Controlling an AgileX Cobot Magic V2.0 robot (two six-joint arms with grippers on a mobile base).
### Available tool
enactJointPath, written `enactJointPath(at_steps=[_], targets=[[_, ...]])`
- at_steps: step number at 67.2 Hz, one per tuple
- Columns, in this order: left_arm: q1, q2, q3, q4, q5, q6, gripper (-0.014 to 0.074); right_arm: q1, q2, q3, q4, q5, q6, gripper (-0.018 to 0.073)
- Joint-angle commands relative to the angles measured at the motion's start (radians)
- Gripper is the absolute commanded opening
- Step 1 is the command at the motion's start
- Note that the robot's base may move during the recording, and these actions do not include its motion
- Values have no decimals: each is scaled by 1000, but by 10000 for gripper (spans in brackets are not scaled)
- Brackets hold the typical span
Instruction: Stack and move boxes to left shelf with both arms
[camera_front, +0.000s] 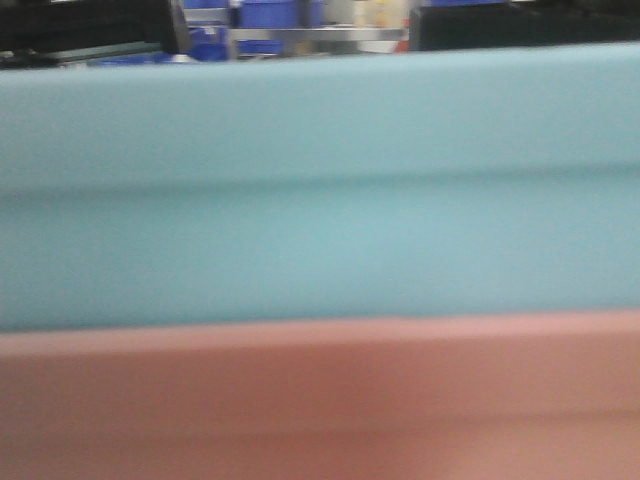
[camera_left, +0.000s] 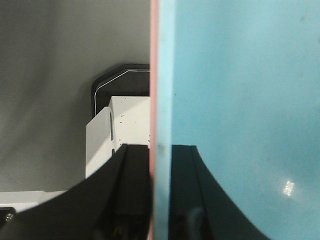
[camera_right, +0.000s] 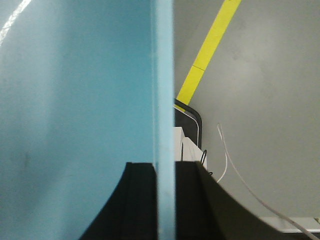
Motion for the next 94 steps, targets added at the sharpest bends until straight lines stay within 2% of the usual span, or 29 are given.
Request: enactJointPath(at_steps=[1,94], targets=[[-7,-40,-27,-6,121,-11,-3,-5,-38,-27,-48,7,-1,57],[-7,-40,-27,-6,121,-11,-3,-5,-38,-27,-48,7,-1,57]])
